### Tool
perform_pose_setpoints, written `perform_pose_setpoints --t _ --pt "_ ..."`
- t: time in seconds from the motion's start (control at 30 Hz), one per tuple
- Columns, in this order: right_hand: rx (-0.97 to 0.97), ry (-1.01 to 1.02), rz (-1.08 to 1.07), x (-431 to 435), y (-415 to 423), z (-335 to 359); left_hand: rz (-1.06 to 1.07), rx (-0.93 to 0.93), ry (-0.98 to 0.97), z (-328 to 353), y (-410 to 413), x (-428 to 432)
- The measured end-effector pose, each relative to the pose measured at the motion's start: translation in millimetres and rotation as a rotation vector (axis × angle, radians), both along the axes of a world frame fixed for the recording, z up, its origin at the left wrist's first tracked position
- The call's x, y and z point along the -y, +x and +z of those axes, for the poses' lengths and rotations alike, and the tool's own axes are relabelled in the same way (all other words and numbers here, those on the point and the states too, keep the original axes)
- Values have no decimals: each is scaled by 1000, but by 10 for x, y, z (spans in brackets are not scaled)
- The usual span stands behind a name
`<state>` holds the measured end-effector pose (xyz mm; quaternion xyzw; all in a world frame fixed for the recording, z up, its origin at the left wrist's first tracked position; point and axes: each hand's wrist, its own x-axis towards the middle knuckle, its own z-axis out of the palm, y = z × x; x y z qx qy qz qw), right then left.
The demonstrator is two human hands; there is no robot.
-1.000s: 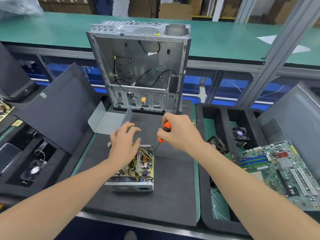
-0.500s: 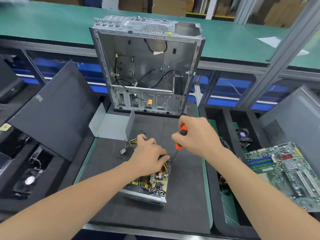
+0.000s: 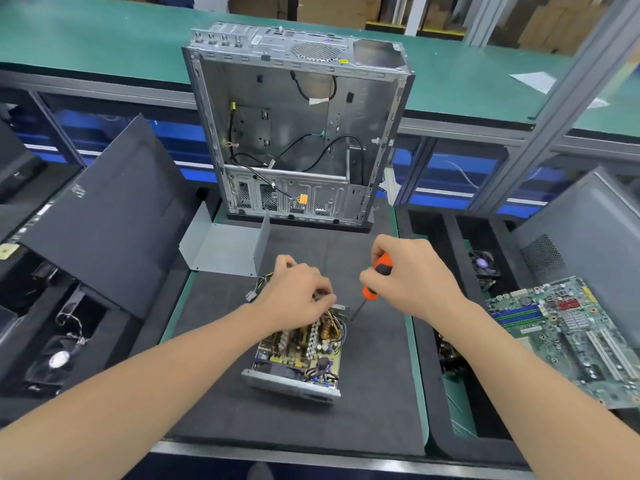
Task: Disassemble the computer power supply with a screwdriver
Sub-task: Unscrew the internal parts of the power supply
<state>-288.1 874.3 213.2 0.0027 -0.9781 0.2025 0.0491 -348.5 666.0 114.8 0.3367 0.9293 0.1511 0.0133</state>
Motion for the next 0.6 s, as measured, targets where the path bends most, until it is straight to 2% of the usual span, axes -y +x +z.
perform_pose_setpoints --t 0.1,0.2,0.27,0.37,0.5,0.6 --pt "-10 -4 3 34 28 8 -82 22 13 88 -28 -46" --pt "-6 -11 19 102 66 -3 -102 163 51 132 31 -195" --pt "-7 -8 34 131 92 -23 -139 164 -69 92 88 -272" --pt "-21 -6 30 137 120 -42 -243 60 -251 46 123 -273" --pt "-49 2 39 136 159 -52 -304 109 -392 75 44 -263" --pt "-74 4 67 158 164 -58 -291 177 -424 91 -21 -278"
